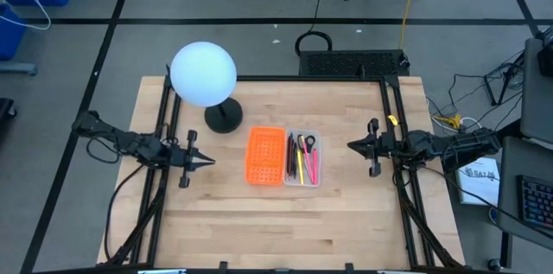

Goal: Pick & place school supplies into a supply box
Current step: Return to Home Position

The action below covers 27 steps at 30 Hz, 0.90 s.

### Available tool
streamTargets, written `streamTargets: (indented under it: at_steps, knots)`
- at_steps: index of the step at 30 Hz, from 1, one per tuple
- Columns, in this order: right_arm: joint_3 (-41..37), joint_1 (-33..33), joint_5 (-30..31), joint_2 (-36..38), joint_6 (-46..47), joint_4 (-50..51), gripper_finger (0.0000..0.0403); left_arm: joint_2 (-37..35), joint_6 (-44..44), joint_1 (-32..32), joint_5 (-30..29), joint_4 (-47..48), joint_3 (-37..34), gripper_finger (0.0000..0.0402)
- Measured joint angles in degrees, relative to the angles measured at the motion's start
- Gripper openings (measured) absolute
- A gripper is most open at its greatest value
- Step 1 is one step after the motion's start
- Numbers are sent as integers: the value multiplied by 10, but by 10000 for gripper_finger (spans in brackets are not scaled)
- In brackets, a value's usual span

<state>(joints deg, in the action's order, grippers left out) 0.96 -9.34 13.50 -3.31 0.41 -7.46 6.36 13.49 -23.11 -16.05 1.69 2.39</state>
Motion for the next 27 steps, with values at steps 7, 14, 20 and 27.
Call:
streamTargets:
  at_steps: [7, 14, 20, 27]
  knots:
    - [-1, 0, -1, 0, 0, 0, 0, 15, -45, 0, 10, -1, 0, 43]
    - [-1, 0, -1, 0, 0, 0, 0, 15, -47, 0, 10, -2, -1, 41]
    - [-1, 0, -1, 0, 0, 0, 0, 15, -47, 0, 10, -3, -1, 46]
    - [-1, 0, -1, 0, 0, 0, 0, 15, -47, 0, 10, -3, -1, 46]
